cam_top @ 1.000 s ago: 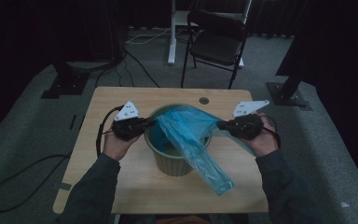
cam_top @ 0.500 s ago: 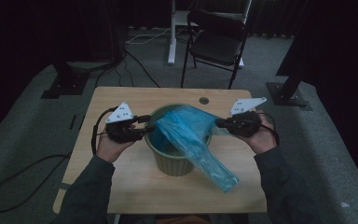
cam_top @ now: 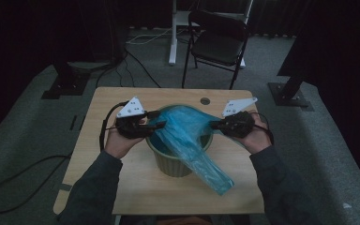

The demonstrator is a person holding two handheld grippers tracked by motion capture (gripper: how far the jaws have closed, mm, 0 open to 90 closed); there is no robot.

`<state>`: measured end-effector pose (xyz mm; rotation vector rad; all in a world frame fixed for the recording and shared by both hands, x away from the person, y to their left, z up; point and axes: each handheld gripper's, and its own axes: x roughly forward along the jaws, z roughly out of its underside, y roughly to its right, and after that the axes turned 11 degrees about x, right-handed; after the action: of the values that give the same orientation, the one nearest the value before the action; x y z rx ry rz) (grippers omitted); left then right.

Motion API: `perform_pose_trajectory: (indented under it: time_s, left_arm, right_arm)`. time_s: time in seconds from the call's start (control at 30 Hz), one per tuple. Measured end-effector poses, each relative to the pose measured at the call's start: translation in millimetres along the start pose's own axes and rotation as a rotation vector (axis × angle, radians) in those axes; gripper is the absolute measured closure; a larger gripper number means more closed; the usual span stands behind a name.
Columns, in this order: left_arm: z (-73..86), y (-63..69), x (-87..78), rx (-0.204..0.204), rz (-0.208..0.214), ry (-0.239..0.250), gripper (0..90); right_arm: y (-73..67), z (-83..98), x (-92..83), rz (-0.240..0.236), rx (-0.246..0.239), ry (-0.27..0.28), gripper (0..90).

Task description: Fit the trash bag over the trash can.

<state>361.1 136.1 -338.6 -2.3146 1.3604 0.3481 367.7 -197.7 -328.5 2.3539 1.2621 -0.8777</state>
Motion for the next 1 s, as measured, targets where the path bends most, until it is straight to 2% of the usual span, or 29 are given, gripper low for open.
perform_pose_trajectory:
  time_s: [0.1,0.27,0.37,0.43,0.57,0.6,0.83,1.0]
  left_arm:
    - [-4.7,2.9,7.6,0.013,0.029,-0.007,51.0]
    - [-6.6,8.7,22.3,0.023,0.054,-0.048,50.4]
    - [-5.6,11.2,29.1,0.031,0.055,-0.095,59.7]
    - [-4.1,12.9,32.0,0.042,0.048,-0.114,70.5]
    - [-1.3,11.3,31.1,0.030,0.031,-0.115,88.1]
    - [-0.4,9.8,29.9,0.025,0.025,-0.113,89.6]
    - [2.9,3.3,20.7,0.011,-0.033,-0.110,89.7]
    - [-2.4,-2.8,16.1,-0.006,-0.062,-0.090,72.1]
  right_arm:
    - [-2.5,-3.2,1.2,-0.009,-0.014,0.003,90.0]
    - [-6.5,-8.5,3.8,-0.031,-0.019,0.012,90.0]
    - [-8.6,-11.5,5.9,-0.047,-0.022,0.022,90.0]
    - [-10.1,-13.4,7.1,-0.051,-0.027,0.021,90.0]
    - [-11.6,-15.6,8.1,-0.056,-0.034,0.016,90.0]
    - [-11.5,-15.4,8.0,-0.053,-0.036,0.012,90.0]
    - [-7.1,-7.7,6.9,-0.047,-0.023,-0.011,90.0]
    - [-6.9,-6.1,6.3,-0.060,-0.033,-0.022,89.9]
